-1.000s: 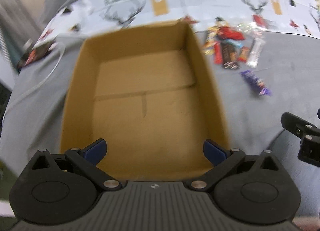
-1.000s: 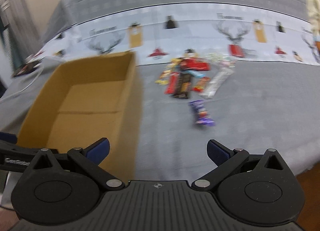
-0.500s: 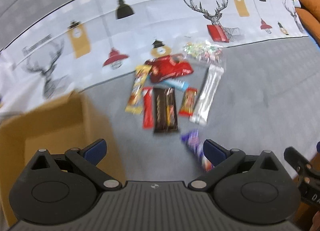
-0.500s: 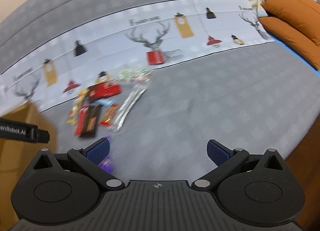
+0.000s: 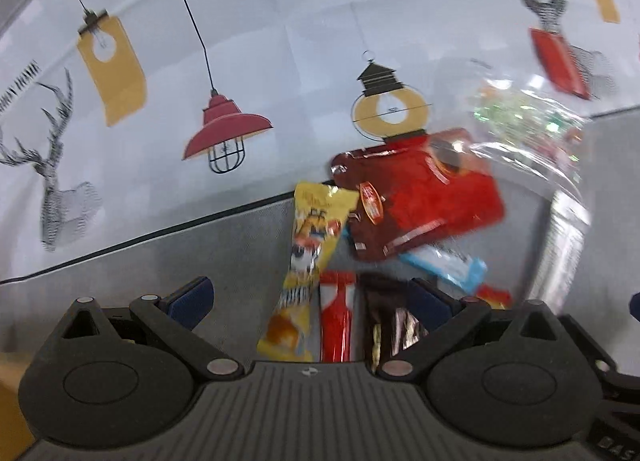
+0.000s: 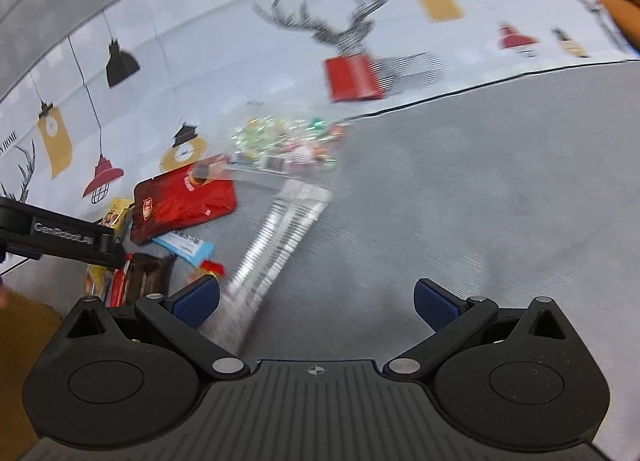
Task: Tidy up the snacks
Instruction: 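Grasp the yellow bar with left while right grasps the silver stick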
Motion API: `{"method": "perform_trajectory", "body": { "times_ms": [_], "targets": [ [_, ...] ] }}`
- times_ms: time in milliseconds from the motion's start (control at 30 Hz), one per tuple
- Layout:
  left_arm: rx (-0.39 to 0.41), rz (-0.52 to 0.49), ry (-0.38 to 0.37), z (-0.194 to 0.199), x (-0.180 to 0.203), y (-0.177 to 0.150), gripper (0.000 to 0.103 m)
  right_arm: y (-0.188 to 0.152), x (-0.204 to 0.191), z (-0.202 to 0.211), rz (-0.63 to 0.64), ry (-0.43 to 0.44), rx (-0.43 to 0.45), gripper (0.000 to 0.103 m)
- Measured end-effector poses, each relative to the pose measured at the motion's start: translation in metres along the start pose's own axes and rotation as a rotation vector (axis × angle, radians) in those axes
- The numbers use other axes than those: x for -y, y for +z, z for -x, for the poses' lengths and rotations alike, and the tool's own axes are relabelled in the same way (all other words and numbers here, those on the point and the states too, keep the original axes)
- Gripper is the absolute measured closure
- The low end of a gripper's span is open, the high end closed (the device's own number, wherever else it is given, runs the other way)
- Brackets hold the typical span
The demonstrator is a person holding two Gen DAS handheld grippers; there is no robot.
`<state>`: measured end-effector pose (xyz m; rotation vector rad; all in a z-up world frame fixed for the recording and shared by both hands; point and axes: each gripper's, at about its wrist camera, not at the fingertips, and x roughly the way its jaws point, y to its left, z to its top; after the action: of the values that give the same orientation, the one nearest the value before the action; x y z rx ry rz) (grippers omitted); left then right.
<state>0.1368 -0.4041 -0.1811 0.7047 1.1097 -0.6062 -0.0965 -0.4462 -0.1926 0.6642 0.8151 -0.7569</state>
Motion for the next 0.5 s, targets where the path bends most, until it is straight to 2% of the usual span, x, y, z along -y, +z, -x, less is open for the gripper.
{"method": "perform_trajectory", "body": {
  "times_ms": [133, 167, 200, 333, 400, 500],
  "targets": [
    [-0.035, 0.041, -0.003, -0.031, -0.013, 0.003, 0.0, 0.017, -0.015, -0.042, 0.028, -0.064, -0.024, 0.0],
    [-0.031, 0.055, -0.014, -0.036, -0.021, 0.001, 0.0, 0.018, -0.016, -0.049, 0.025, -0.077, -0.043, 0.0],
    [-0.025, 0.075, -0.062, -0.038, -0.031, -0.002, 0.0, 0.017, -0.015, -0.057, 0.018, -0.092, -0.067, 0.0],
    [-0.06, 0.18, -0.114, -0.046, -0.056, -0.005, 0.0, 0.006, -0.022, -0.058, 0.101, -0.132, -0.024, 0.0],
    [-0.062, 0.179, -0.112, -0.046, -0.057, -0.004, 0.0, 0.001, -0.025, -0.058, 0.125, -0.15, 0.003, 0.0],
    [-0.04, 0.147, -0.097, -0.042, -0.051, -0.005, 0.0, 0.001, -0.025, -0.055, 0.083, -0.159, -0.014, 0.0]
  ]
}}
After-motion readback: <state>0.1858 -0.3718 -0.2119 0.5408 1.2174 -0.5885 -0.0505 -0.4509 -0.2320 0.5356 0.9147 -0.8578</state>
